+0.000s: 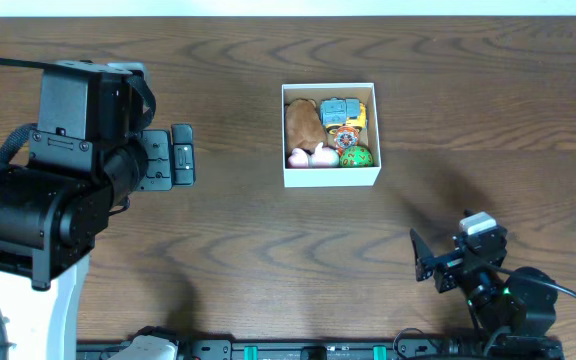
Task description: Pack container
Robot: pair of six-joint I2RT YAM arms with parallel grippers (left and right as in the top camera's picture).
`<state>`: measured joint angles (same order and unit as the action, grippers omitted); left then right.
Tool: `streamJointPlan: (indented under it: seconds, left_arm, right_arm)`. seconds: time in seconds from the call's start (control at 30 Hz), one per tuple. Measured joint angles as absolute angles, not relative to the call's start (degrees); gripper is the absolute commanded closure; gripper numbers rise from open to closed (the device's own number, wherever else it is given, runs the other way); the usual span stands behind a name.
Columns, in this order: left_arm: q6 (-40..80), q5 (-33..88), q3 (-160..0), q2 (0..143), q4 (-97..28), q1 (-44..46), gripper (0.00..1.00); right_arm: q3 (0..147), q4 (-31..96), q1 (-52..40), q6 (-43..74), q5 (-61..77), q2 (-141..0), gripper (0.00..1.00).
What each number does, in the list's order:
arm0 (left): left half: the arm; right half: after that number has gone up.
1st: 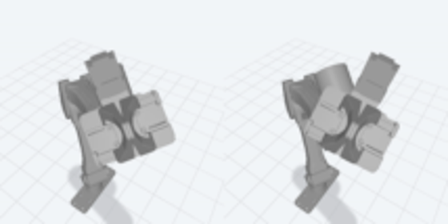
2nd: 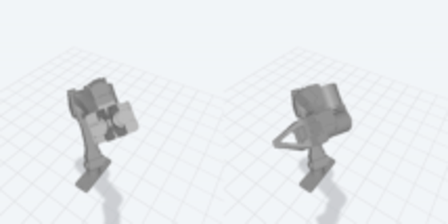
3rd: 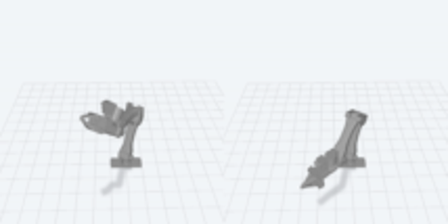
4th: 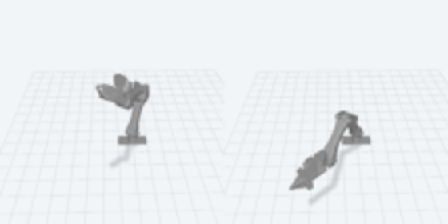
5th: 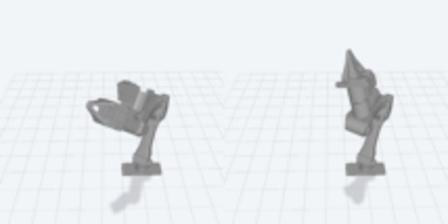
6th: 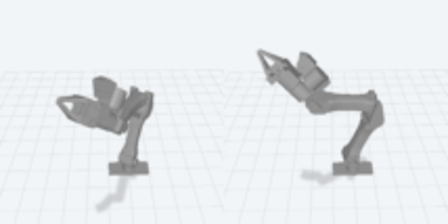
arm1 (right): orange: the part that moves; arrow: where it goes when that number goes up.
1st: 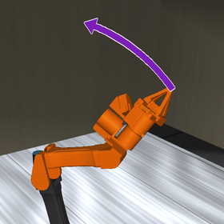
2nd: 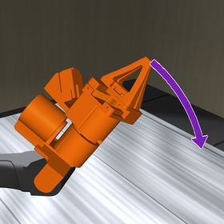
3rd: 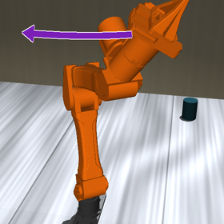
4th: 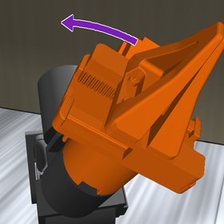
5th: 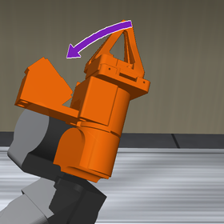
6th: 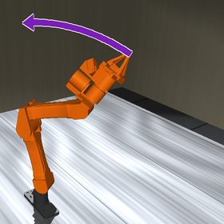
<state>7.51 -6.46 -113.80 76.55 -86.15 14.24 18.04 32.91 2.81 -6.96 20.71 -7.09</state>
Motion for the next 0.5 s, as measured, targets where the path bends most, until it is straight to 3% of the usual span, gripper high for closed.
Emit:
streamJointPlan:
  seconds: [0.5]
  left_arm:
    - [7.5,-6.5,-113.8,76.6,-86.1,14.2,0.02]
  right_arm:
    - [10.4,31.6,2.8,-7.0,19.6,-1.6,0.01]
